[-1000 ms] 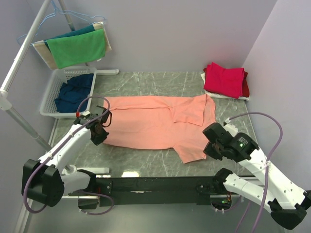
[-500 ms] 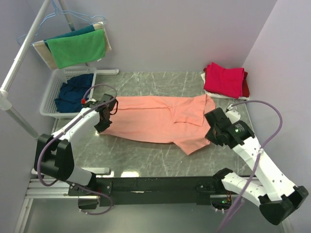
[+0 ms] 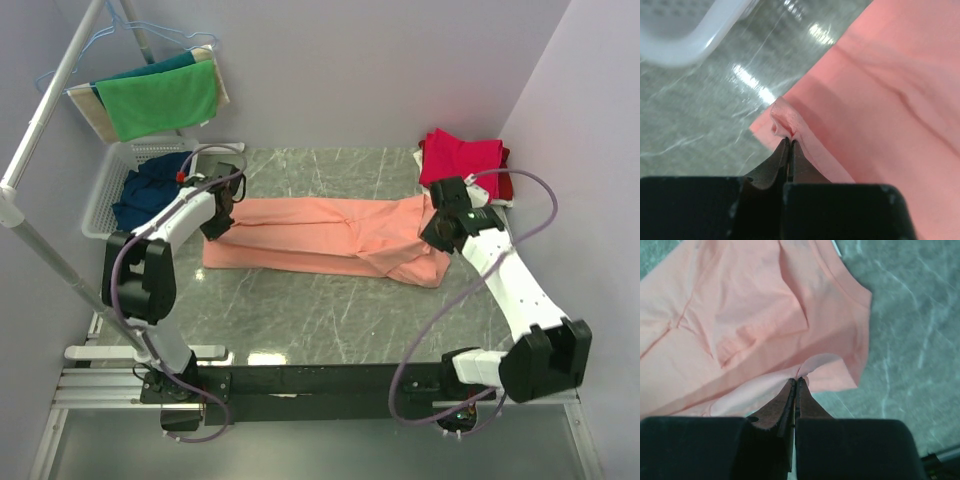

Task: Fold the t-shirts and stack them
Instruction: Fold the tshirt

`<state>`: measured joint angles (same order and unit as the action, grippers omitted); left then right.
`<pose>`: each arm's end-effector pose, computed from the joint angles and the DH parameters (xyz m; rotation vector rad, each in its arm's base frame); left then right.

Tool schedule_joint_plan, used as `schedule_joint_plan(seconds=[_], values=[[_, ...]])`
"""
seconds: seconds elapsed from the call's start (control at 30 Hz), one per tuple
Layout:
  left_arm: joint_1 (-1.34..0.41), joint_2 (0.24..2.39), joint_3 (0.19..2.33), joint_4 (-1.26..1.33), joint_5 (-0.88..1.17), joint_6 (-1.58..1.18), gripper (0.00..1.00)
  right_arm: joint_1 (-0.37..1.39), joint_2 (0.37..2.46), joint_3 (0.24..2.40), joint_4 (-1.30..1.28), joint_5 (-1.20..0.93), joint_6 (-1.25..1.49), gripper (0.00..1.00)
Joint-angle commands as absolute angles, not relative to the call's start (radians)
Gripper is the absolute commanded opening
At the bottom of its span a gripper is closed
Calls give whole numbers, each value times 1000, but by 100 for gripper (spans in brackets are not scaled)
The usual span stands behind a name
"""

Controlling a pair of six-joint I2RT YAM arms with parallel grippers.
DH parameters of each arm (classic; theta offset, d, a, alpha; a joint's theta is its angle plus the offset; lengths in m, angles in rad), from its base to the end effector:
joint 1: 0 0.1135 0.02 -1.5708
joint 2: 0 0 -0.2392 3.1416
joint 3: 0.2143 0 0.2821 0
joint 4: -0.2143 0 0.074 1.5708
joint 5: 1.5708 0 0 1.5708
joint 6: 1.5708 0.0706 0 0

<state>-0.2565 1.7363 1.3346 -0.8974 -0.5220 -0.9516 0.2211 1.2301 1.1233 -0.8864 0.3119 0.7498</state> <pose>0.3696 -0.0605 0.1666 -0.9757 2.4144 0.3700 0.2951 0.0441 0.2509 0.7632 2.3740 -0.0011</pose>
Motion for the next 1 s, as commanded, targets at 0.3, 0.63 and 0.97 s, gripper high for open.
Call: schedule_joint_plan(seconds=[0.3, 0.63, 0.97], values=[[-226, 1980, 1558, -853, -537, -876, 1, 161, 1538, 1341, -726, 275, 683, 0], [-207, 2072, 1654, -836, -519, -832, 7, 130, 1667, 1437, -721, 256, 681, 0], [-207, 2053, 1668, -749, -509, -756, 85, 126, 1695, 1428, -609, 199, 666, 42]])
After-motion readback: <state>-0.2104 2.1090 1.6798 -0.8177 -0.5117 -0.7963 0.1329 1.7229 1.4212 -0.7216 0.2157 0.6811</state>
